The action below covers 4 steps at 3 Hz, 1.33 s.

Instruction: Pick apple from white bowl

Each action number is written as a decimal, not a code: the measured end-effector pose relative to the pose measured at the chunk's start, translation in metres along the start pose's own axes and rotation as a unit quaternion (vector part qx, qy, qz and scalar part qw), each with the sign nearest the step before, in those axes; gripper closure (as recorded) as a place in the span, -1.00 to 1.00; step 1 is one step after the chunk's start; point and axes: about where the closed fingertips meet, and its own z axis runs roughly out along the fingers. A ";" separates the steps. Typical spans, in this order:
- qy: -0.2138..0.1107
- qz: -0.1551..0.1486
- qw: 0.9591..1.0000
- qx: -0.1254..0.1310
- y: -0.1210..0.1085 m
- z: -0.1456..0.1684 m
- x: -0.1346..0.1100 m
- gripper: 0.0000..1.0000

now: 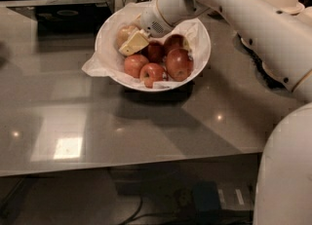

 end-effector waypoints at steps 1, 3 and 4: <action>0.000 0.000 1.000 0.000 0.000 0.000 0.000 0.41; 0.000 0.000 1.000 0.000 0.000 0.000 0.000 1.00; -0.014 -0.002 1.000 0.005 -0.001 -0.010 -0.004 1.00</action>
Offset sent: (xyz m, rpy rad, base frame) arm 0.0000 0.0000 0.0000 0.0000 0.0000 0.0000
